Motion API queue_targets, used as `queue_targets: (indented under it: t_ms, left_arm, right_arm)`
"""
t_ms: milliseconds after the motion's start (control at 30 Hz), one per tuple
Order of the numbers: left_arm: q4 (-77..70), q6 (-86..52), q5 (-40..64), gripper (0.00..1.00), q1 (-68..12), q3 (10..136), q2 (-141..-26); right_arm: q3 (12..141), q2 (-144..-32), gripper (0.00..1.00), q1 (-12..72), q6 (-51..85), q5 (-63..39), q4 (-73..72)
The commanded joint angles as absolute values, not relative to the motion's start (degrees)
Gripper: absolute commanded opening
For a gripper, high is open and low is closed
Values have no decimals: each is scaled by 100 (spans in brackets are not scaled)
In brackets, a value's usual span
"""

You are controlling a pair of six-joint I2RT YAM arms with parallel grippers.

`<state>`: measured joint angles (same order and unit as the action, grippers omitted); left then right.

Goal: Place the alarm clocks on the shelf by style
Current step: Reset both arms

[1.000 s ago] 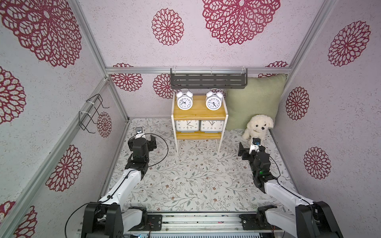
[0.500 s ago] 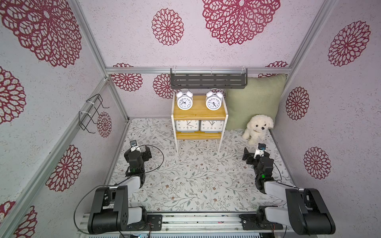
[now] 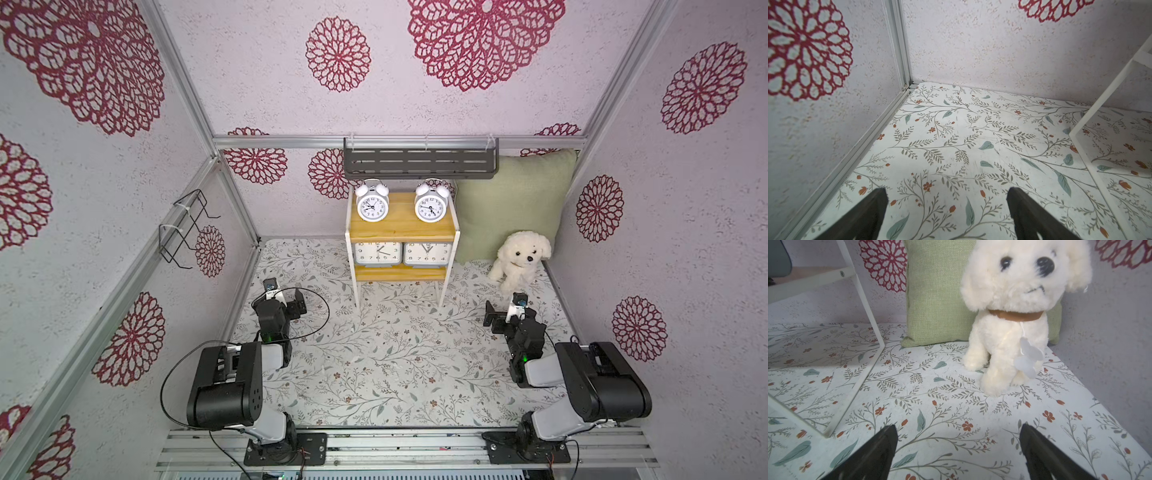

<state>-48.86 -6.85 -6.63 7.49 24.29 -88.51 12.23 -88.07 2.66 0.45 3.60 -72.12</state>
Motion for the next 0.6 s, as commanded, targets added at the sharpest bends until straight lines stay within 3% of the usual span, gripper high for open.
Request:
queue_targets:
  t_ms: [0, 567]
  left_arm:
    - [-4846, -723, -569, 97, 804, 2465, -8850]
    - [-4894, -721, -566, 97, 804, 2461, -8868]
  right_arm:
    - [1213, -8800, 99, 237, -62, 275, -7671]
    - [1204, -8789, 99, 237, -60, 272, -7682]
